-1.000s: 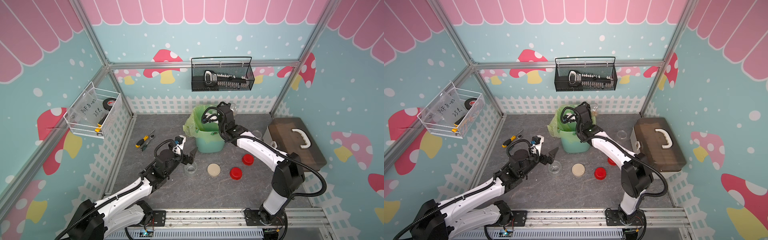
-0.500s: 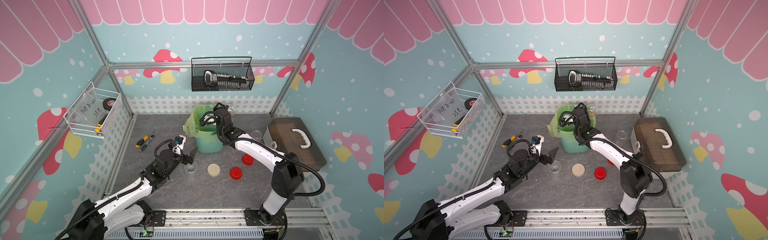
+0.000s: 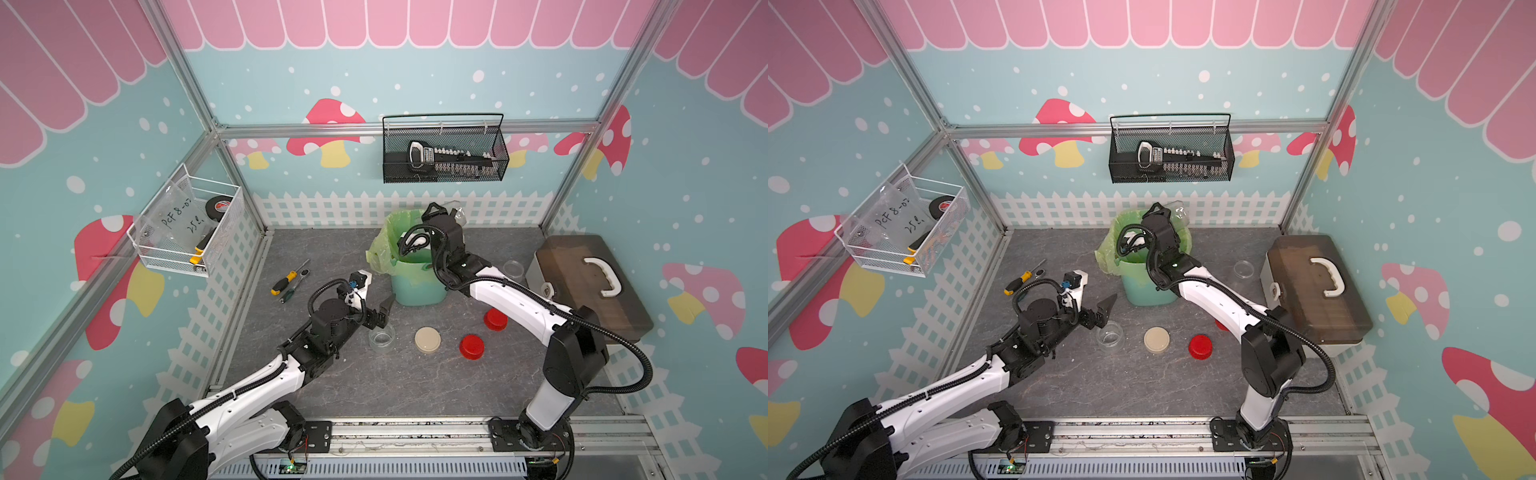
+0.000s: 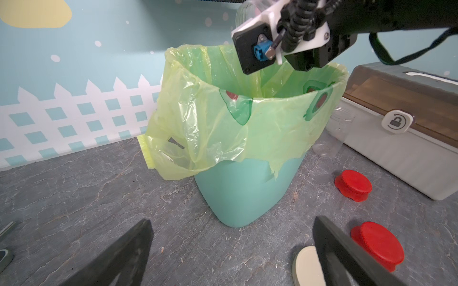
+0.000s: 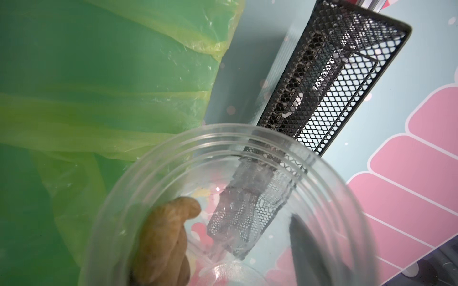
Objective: Empty moldy peanuts from jars
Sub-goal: Pour the moldy peanuts from the jar into the trash bin.
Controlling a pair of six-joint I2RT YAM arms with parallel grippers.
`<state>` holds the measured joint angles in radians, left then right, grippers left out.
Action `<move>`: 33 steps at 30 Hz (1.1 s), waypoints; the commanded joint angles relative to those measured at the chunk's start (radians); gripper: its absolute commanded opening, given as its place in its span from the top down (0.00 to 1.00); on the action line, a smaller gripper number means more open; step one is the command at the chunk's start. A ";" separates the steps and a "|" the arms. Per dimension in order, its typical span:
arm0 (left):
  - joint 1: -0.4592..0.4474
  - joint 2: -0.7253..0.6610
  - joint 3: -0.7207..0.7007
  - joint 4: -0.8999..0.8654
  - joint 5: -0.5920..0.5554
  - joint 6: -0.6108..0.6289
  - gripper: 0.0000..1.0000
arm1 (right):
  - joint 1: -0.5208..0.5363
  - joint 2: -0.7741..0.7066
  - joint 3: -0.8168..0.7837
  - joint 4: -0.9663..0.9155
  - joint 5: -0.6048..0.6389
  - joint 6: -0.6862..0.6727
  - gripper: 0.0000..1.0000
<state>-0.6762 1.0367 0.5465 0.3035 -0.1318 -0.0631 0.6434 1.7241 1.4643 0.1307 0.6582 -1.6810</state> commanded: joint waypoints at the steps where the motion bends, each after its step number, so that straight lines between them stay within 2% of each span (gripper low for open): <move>1: -0.001 0.000 -0.004 0.016 -0.003 0.016 0.01 | 0.007 0.016 0.008 0.030 -0.018 -0.054 0.66; 20: -0.001 0.019 0.012 0.006 -0.007 0.016 0.01 | 0.004 -0.041 -0.015 0.010 -0.019 -0.018 0.66; 30: 0.000 0.031 0.021 0.002 -0.006 0.016 0.01 | 0.025 -0.132 -0.110 0.057 -0.046 -0.136 0.66; 33: -0.002 0.034 0.025 -0.001 -0.005 0.016 0.01 | 0.035 -0.153 -0.113 0.055 -0.046 -0.135 0.67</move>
<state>-0.6762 1.0645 0.5465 0.3035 -0.1318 -0.0631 0.6640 1.6119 1.3602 0.1394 0.6182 -1.7603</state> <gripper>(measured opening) 0.992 0.702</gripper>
